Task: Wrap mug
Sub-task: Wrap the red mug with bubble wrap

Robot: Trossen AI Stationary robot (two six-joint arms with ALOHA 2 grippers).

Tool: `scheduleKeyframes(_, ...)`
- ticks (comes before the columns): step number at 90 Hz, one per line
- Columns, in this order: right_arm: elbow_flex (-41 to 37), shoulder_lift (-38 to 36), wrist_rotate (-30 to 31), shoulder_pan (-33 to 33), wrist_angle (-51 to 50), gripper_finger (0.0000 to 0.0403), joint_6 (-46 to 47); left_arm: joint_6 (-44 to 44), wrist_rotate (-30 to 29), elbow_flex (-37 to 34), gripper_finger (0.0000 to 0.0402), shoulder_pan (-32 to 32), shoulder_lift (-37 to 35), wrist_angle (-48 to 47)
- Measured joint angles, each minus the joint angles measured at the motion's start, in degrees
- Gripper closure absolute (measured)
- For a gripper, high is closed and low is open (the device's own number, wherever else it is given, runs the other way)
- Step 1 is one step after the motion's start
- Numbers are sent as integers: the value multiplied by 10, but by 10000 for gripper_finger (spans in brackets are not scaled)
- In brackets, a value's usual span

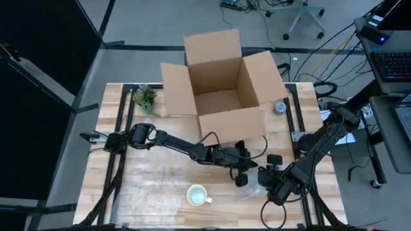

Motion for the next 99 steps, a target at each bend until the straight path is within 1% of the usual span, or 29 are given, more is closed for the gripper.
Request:
scheduleKeyframes(9, 41, 0, 0, 0, -52, 248, -13, 1, 2, 0, 401, -3, 0, 10)
scheduleKeyframes(20, 73, 0, 15, 0, -65, 248, -31, -3, 4, 0, 401, -4, 0, 14)
scheduleKeyframes(50, 88, 0, 13, 0, -65, 248, -27, -3, 4, 0, 401, -23, 0, 30)
scheduleKeyframes(57, 88, -1, 4, 0, -65, 248, -26, -3, 3, 0, 401, -24, 0, 33)
scheduleKeyframes(66, 88, -12, -35, 0, -66, 248, -25, -2, 3, -1, 401, -25, 0, 40)
scheduleKeyframes(80, 88, -59, -78, 2, -67, 248, 23, -2, 3, -1, 401, -26, 0, 39)
scheduleKeyframes(92, 88, -103, -76, 18, -67, 248, 86, -3, 3, -1, 402, -26, 0, 42)
scheduleKeyframes(99, 88, -117, -69, 30, -65, 248, 110, -3, 3, -1, 402, -26, 0, 46)
